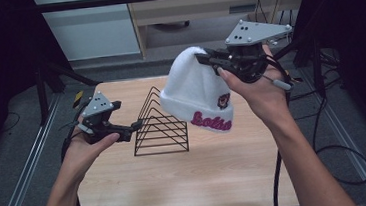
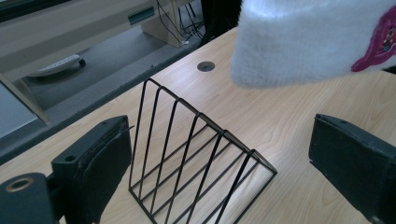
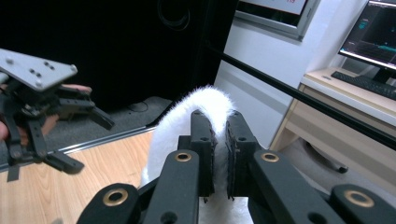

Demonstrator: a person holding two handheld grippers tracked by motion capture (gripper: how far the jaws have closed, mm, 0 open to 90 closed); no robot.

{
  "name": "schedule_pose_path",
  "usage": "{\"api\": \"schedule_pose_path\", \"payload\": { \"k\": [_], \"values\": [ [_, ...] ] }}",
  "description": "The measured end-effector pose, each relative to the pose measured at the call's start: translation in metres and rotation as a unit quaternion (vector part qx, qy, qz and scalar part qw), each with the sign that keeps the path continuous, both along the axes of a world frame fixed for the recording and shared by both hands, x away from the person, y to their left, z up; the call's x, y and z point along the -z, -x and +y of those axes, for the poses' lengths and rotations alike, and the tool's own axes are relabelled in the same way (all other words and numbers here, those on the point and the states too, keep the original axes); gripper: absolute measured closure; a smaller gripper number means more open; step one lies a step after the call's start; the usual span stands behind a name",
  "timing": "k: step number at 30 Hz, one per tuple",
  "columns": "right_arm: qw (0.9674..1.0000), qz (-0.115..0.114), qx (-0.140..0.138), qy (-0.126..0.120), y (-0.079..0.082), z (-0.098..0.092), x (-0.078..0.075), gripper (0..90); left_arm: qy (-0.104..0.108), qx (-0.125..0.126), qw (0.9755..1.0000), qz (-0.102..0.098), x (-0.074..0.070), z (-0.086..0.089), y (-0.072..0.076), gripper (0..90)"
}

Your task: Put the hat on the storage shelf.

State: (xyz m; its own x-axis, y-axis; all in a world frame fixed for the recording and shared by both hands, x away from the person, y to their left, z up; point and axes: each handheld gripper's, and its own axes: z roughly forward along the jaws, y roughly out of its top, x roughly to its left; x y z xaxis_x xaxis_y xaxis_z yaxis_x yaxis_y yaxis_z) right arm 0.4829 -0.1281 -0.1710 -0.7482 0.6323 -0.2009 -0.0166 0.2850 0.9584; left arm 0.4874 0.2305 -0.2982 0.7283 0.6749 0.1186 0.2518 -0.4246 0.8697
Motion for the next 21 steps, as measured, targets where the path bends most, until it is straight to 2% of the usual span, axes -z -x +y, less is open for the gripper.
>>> {"api": "schedule_pose_path", "payload": {
  "k": [6,7,9,17,21],
  "values": [
    [0.9999,0.0,-0.013,-0.009,-0.004,0.011,-0.001,84.2,0.019,0.01,0.9998,0.006,0.0,-0.002,-0.002,6.0],
    [0.9999,0.0,-0.013,-0.009,-0.004,0.011,-0.001,84.2,0.02,0.012,0.9997,0.007,0.0,-0.002,-0.003,6.0],
    [0.9998,0.0,-0.017,-0.011,-0.004,0.015,-0.001,84.3,0.021,0.02,0.9995,0.009,0.0,-0.003,-0.003,11.9],
    [0.9993,-0.002,-0.035,-0.013,-0.008,0.03,-0.004,84.2,0.026,0.037,0.9988,0.017,0.002,-0.009,-0.009,10.0],
    [0.9989,0.0,-0.044,-0.014,-0.011,0.038,-0.003,84.2,0.019,0.041,0.9988,0.019,0.003,-0.014,-0.013,14.1]
  ]
}}
